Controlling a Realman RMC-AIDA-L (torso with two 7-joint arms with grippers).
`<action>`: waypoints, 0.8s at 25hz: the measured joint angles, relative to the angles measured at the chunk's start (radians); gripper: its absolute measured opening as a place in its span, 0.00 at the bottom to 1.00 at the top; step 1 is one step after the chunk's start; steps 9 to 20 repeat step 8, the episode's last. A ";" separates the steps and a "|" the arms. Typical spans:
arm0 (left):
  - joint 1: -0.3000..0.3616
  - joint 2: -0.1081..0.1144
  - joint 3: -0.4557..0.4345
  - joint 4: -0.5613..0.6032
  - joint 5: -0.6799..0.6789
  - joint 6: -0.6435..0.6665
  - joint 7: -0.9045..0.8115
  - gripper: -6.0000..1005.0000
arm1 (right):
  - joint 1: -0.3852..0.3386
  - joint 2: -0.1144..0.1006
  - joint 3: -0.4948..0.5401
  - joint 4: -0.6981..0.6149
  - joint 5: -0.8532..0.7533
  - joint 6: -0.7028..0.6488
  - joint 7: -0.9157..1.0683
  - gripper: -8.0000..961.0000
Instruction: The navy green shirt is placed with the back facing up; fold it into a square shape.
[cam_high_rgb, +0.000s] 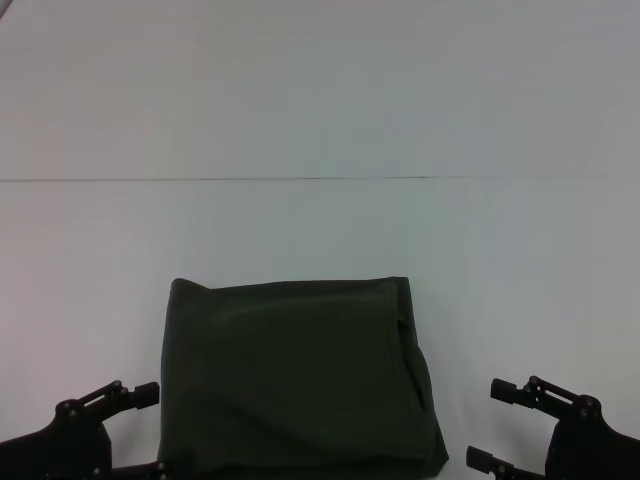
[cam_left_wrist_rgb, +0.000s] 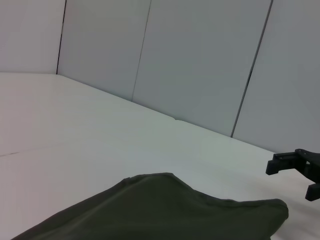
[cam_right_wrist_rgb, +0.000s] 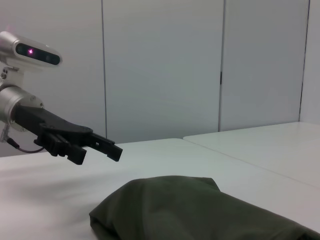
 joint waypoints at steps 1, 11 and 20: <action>0.000 0.000 0.000 0.000 0.000 0.000 0.000 0.95 | 0.000 0.000 0.001 0.000 0.000 -0.002 0.000 0.85; -0.004 0.001 0.000 -0.002 -0.002 -0.001 0.000 0.95 | 0.002 -0.001 0.003 -0.001 0.000 -0.006 0.000 0.85; -0.004 0.001 0.000 -0.002 -0.002 -0.001 0.000 0.95 | 0.002 -0.001 0.003 -0.001 0.000 -0.006 0.000 0.85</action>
